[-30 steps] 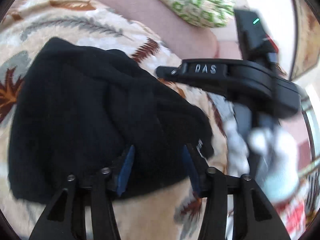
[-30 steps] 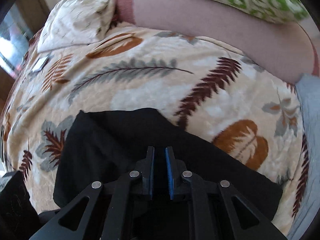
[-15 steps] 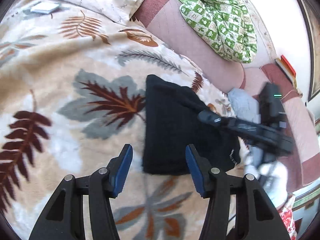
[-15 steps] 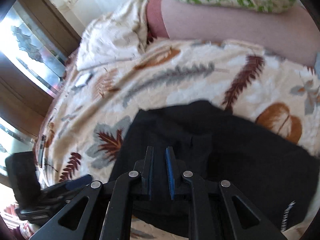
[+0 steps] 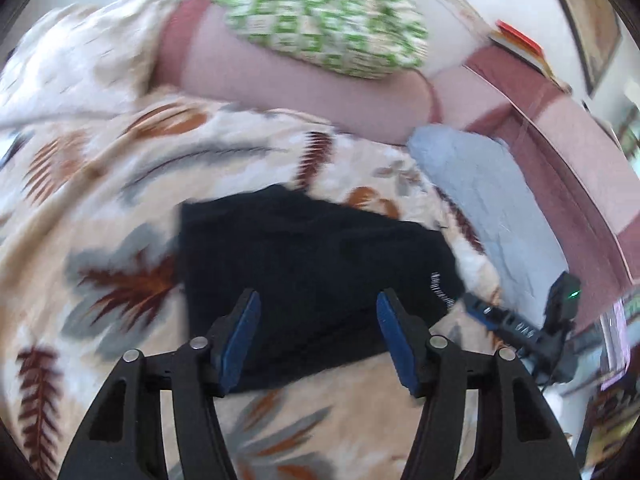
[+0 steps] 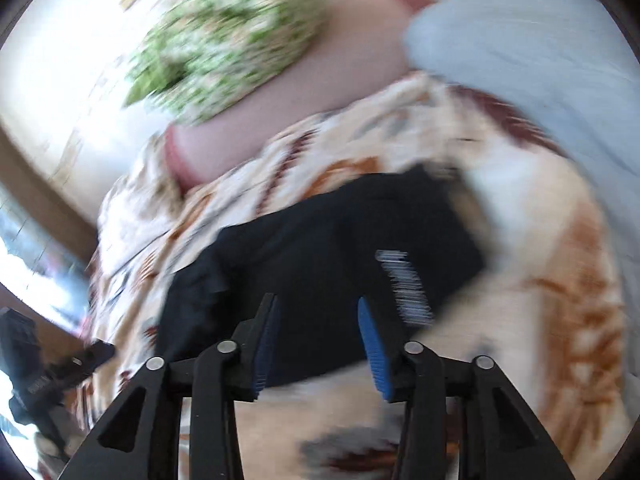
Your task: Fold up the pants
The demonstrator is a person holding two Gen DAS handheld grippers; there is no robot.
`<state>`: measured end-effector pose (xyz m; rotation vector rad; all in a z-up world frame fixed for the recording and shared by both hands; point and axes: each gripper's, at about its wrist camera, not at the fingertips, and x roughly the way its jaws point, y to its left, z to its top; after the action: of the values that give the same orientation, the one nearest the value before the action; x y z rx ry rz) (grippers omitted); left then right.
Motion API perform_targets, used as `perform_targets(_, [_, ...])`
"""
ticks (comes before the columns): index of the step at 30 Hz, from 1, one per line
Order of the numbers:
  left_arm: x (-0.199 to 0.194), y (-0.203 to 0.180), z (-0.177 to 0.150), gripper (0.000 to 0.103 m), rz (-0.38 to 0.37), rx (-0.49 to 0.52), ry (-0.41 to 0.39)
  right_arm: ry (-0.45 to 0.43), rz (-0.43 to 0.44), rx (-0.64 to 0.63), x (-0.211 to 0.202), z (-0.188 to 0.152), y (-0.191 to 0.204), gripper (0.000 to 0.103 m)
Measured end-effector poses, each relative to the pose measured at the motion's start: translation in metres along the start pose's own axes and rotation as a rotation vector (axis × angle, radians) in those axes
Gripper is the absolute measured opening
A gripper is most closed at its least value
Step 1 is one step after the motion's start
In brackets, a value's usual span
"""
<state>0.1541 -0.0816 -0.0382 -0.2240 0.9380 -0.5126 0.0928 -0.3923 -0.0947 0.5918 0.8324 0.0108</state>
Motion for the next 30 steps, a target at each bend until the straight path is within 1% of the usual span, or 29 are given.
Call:
perform_targets(2, [0.025,-0.037,0.019,0.061,-0.02,0.076,0.026,0.01,0.003,0.102,0.002,0.003,-0.028,0.048])
perform_targets(3, [0.04,-0.057,0.029,0.061,-0.029,0.123,0.047,0.013,0.023,0.148,0.003,0.006,-0.039,0.048])
perform_targets(4, [0.054,-0.074,0.036,0.061,-0.028,0.162,0.071,0.013,0.036,0.162,0.005,0.007,-0.042,0.048])
perform_targets(7, [0.097,-0.117,0.051,0.061,-0.02,0.253,0.127,0.011,0.062,0.151,0.014,0.019,-0.044,0.048])
perform_targets(10, [0.143,-0.146,0.06,0.061,-0.015,0.301,0.189,0.031,0.018,0.127,0.024,0.023,-0.047,0.048])
perform_targets(11, [0.155,-0.154,0.062,0.061,-0.011,0.308,0.201,0.047,-0.015,0.114,0.027,0.022,-0.048,0.048])
perform_targets(13, [0.185,-0.167,0.066,0.061,0.008,0.327,0.228,0.056,-0.05,0.114,0.031,0.023,-0.052,0.046])
perform_targets(16, [0.223,-0.182,0.068,0.061,0.016,0.348,0.264,0.054,-0.015,0.143,0.036,0.023,-0.058,0.046])
perform_targets(18, [0.243,-0.191,0.071,0.061,0.016,0.364,0.286,0.056,0.022,0.162,0.044,0.024,-0.058,0.046])
perform_targets(19, [0.252,-0.195,0.07,0.061,0.019,0.378,0.302,0.061,0.031,0.167,0.047,0.022,-0.06,0.048])
perform_targets(21, [0.27,-0.203,0.069,0.061,0.031,0.403,0.337,0.045,0.045,0.178,0.051,0.022,-0.062,0.048])
perform_targets(25, [0.291,-0.214,0.055,0.062,0.111,0.504,0.368,0.018,0.107,0.229,0.055,0.021,-0.07,0.049])
perform_targets(26, [0.291,-0.218,0.051,0.056,0.125,0.54,0.361,0.018,0.119,0.232,0.054,0.021,-0.071,0.047])
perform_targets(27, [0.288,-0.22,0.048,0.038,0.142,0.572,0.352,0.021,0.141,0.241,0.054,0.021,-0.073,0.042])
perform_targets(28, [0.285,-0.222,0.046,0.025,0.144,0.591,0.35,0.027,0.163,0.255,0.054,0.021,-0.075,0.027])
perform_targets(29, [0.28,-0.22,0.047,0.016,0.114,0.585,0.361,0.031,0.197,0.274,0.054,0.02,-0.077,0.023])
perform_targets(30, [0.271,-0.219,0.05,0.015,0.093,0.573,0.349,0.027,0.212,0.274,0.052,0.02,-0.076,0.022])
